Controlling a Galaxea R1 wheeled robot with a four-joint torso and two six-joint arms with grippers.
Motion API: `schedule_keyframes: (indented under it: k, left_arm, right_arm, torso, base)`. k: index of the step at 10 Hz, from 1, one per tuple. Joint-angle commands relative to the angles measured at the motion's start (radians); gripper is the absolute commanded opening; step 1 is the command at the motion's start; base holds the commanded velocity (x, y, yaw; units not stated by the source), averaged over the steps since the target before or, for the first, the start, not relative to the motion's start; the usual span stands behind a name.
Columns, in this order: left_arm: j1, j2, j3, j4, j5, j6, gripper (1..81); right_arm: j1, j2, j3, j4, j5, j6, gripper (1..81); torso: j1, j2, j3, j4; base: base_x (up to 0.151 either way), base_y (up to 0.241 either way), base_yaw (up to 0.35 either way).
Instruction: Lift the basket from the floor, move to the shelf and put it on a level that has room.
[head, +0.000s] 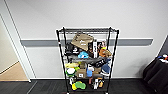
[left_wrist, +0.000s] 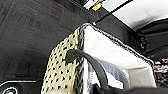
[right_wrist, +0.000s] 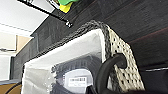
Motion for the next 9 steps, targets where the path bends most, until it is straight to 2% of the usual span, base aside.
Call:
schedule_keyframes:
  k: [1, 9]
  left_arm:
    - [-0.107, -0.019, 0.043, 0.0, 0.01, -0.001, 1.0]
    - [-0.107, -0.022, 0.043, 0.002, 0.012, -0.001, 1.0]
  right_arm:
    - [0.103, -0.007, 0.026, -0.016, -0.024, -0.004, 1.0]
    - [0.087, -0.008, 0.022, -0.016, -0.019, -0.004, 1.0]
  torso:
    - [0.0, 0.0, 0.0, 0.0]
    - [-0.002, -0.001, 0.001, 0.0]
  base:
    - [0.079, 0.0, 0.0]
    - [0.13, 0.0, 0.0]
